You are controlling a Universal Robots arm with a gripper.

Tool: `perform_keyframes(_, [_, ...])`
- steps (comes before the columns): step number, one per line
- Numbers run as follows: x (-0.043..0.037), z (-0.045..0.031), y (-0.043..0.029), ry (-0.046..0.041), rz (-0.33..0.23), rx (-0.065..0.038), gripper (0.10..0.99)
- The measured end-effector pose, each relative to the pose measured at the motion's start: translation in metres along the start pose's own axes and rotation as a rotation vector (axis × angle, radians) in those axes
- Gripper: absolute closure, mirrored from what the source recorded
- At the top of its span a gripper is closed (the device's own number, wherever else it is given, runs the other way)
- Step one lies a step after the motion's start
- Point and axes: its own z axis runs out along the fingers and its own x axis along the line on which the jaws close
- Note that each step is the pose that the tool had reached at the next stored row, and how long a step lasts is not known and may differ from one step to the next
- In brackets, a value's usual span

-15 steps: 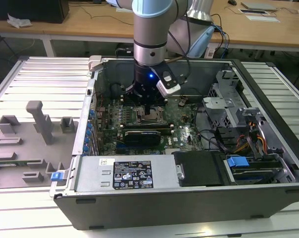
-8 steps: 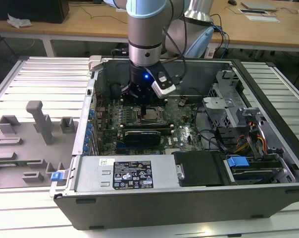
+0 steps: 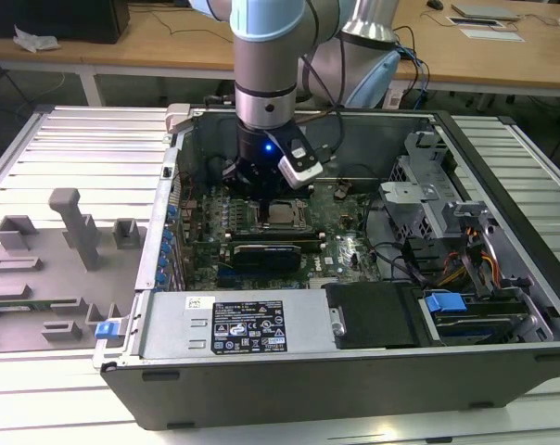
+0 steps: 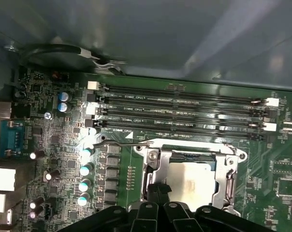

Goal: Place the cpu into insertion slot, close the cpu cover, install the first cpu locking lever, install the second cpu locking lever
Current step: 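Close the cpu cover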

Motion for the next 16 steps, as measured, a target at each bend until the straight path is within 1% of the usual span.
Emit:
perform_keyframes(4, [0.0004,0.0026,0.0001,-0.0001,-0.006,0.0,0.98])
perform_keyframes(8, [0.0005,0.0031,0.0001,-0.0001,-0.008,0.0,0.98])
perform_keyframes(13, [-0.0045,0.0034,-0.0003,-0.0002,-0.007,0.0,0.98])
perform_keyframes(16, [-0.0051,0.0033,-0.0004,-0.0001,-0.007,0.0,0.98])
